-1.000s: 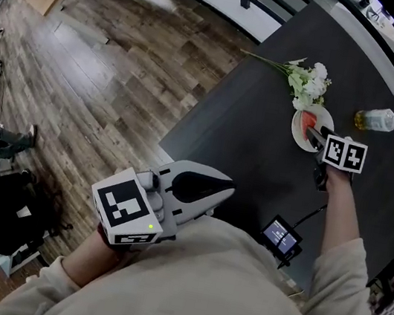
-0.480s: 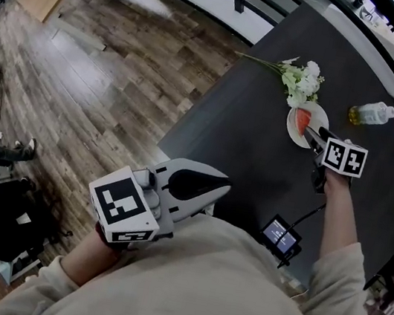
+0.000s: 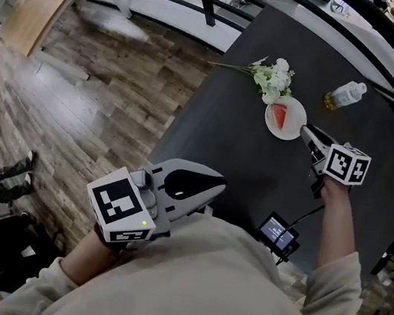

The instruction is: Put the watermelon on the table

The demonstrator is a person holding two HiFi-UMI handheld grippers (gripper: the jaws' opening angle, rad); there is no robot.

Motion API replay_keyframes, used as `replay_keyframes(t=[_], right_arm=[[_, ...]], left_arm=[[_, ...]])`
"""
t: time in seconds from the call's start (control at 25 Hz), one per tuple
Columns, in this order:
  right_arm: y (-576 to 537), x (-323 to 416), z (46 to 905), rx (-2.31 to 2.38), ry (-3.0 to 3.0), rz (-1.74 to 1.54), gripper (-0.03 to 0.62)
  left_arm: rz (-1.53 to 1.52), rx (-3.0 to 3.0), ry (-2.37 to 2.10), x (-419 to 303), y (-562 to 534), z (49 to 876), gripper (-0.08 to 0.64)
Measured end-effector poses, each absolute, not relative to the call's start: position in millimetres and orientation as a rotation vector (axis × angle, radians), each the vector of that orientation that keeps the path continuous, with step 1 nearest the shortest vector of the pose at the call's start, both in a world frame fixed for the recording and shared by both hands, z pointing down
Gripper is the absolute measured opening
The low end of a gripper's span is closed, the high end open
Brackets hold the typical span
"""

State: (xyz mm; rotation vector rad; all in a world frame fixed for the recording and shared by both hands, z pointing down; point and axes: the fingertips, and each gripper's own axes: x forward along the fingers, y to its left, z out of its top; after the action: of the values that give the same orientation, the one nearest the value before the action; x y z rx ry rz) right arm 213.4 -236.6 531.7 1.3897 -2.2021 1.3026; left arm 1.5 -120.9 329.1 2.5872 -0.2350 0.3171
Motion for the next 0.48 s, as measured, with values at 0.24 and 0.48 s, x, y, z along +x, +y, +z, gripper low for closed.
replay_keyframes(t=[0.24,0.48], right_arm=[[-214.0,214.4,498.8,1.411,-2.298,1.296,0.066],[-184.5,210.2,440.3,1.399,-2.387,1.156,0.024]], left_arm=[[0.305,2.653,-0.147,14.3,-124.1,314.2,0.006],[0.268,2.699,-0.03,33.9,-127.3,293.0,0.006]])
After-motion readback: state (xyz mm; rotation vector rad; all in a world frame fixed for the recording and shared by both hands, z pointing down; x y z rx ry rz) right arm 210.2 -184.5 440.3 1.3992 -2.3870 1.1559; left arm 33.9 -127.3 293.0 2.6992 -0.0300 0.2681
